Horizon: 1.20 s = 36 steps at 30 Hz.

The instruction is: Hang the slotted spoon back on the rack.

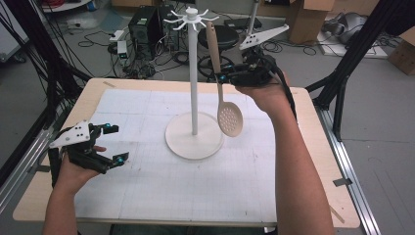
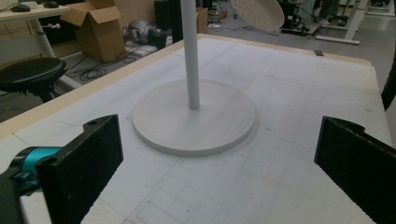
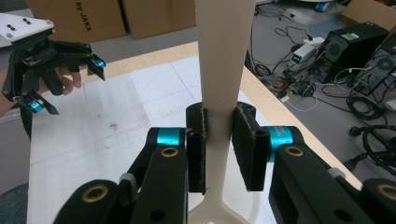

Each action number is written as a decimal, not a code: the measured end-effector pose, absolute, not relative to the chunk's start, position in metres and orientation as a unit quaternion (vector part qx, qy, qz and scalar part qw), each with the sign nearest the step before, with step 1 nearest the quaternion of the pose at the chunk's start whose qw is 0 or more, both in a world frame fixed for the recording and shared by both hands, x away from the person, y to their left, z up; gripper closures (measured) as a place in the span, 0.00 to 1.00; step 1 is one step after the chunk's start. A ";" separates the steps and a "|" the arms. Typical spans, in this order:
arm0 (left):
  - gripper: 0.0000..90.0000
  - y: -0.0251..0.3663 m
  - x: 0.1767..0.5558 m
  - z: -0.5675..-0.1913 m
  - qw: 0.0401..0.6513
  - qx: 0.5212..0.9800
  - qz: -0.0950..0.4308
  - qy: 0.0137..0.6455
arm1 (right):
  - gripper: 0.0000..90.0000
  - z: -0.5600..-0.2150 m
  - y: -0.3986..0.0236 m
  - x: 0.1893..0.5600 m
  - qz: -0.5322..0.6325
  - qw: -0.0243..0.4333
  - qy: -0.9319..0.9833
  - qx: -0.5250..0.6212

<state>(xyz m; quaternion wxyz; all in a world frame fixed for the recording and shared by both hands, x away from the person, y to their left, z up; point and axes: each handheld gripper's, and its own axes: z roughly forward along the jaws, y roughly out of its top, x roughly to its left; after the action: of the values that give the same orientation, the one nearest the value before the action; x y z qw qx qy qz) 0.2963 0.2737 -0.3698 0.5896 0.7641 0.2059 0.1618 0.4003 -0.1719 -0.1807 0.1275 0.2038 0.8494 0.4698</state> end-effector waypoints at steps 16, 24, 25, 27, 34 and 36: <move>0.02 0.273 0.297 -0.370 0.587 0.766 0.161 0.207 | 0.80 -0.185 -0.163 0.410 0.464 0.117 0.852 0.212; 0.02 0.272 0.297 -0.371 0.586 0.767 0.160 0.206 | 0.51 -0.187 -0.166 0.399 0.489 0.132 0.834 0.219; 0.02 0.272 0.297 -0.371 0.587 0.767 0.160 0.205 | 0.50 -0.188 -0.168 0.397 0.493 0.137 0.831 0.217; 0.02 0.272 0.297 -0.371 0.584 0.769 0.160 0.204 | 0.47 -0.190 -0.172 0.394 0.493 0.135 0.832 0.215; 0.02 0.272 0.297 -0.371 0.586 0.768 0.160 0.205 | 0.42 -0.200 -0.185 0.381 0.502 0.141 0.830 0.201; 0.02 0.272 0.297 -0.371 0.586 0.767 0.160 0.206 | 0.41 -0.203 -0.190 0.378 0.503 0.144 0.828 0.200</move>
<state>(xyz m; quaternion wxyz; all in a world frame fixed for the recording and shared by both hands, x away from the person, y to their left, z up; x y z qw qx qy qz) 0.2971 0.2723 -0.3710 0.5857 0.7673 0.2064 0.1600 0.3778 -0.1896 -0.2032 0.1440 0.1995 0.8284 0.5031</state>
